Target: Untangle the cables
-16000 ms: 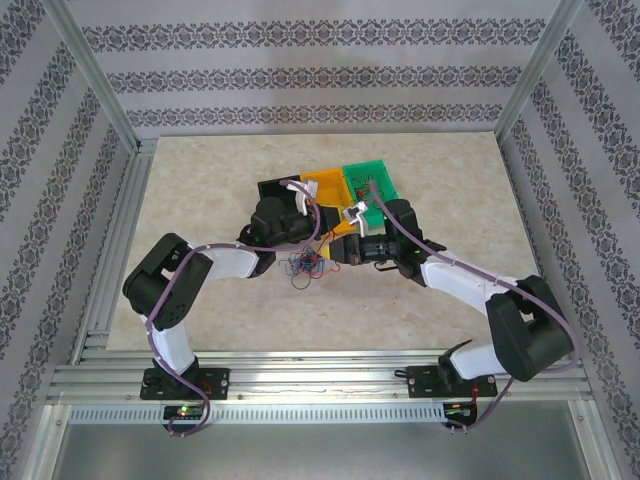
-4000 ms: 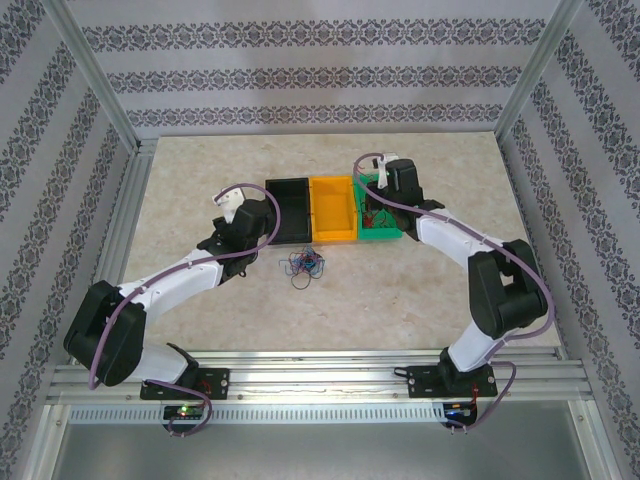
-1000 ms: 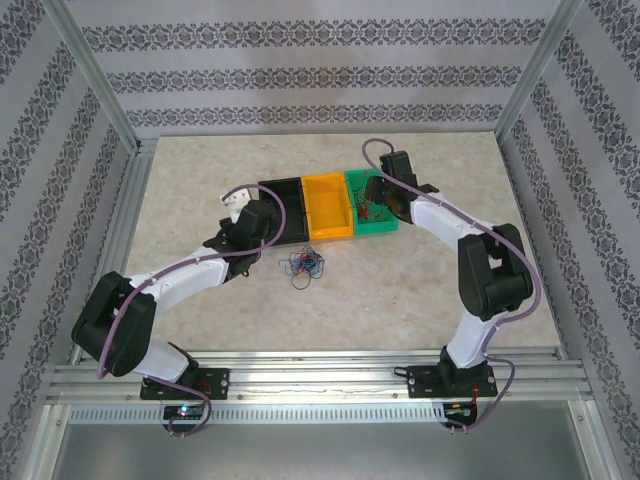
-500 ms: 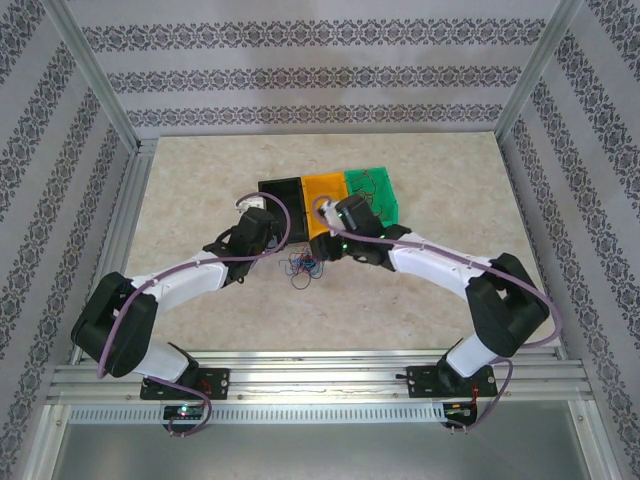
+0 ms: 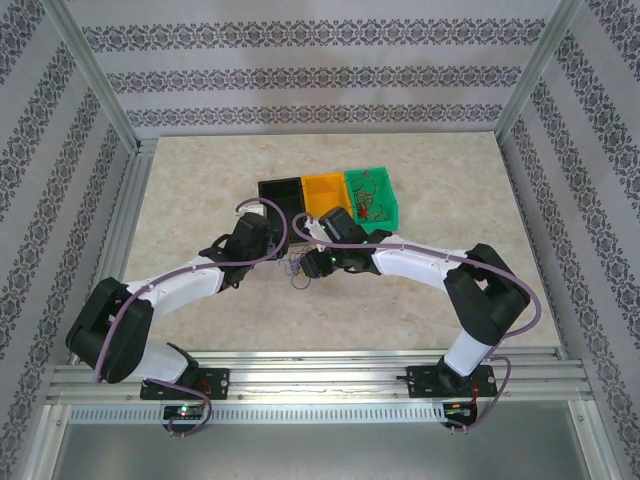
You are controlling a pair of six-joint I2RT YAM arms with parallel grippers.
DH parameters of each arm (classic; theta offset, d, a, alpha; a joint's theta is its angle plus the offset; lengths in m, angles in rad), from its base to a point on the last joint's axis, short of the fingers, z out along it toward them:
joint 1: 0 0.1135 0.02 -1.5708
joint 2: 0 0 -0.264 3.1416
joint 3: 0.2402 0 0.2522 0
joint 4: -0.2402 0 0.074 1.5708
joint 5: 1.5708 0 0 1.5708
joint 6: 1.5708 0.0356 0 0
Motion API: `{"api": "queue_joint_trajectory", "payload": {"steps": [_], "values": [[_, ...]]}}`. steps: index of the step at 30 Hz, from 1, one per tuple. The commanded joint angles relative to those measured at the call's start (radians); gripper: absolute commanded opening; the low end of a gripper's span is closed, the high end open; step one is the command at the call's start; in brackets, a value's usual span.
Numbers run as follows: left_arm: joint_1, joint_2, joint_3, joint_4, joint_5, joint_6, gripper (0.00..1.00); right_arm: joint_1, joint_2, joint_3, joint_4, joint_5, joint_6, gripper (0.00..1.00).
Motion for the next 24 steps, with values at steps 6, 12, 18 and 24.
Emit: {"api": "queue_joint_trajectory", "payload": {"steps": [6, 12, 18, 24], "values": [[0.01, -0.007, -0.019, -0.019, 0.009, -0.005, 0.79, -0.033, -0.055, 0.026, -0.03, 0.037, -0.028, 0.38], [0.01, -0.004, -0.02, -0.011, 0.012, -0.005, 0.79, -0.041, -0.022, 0.046, -0.05, 0.045, -0.045, 0.38], [0.01, -0.021, -0.027, -0.011, 0.018, 0.008, 0.79, -0.044, 0.039, 0.064, -0.04, 0.032, -0.04, 0.37], [0.01, -0.03, -0.038, -0.018, 0.039, 0.025, 0.79, -0.043, 0.07, 0.086, -0.024, 0.015, -0.027, 0.26]]}}
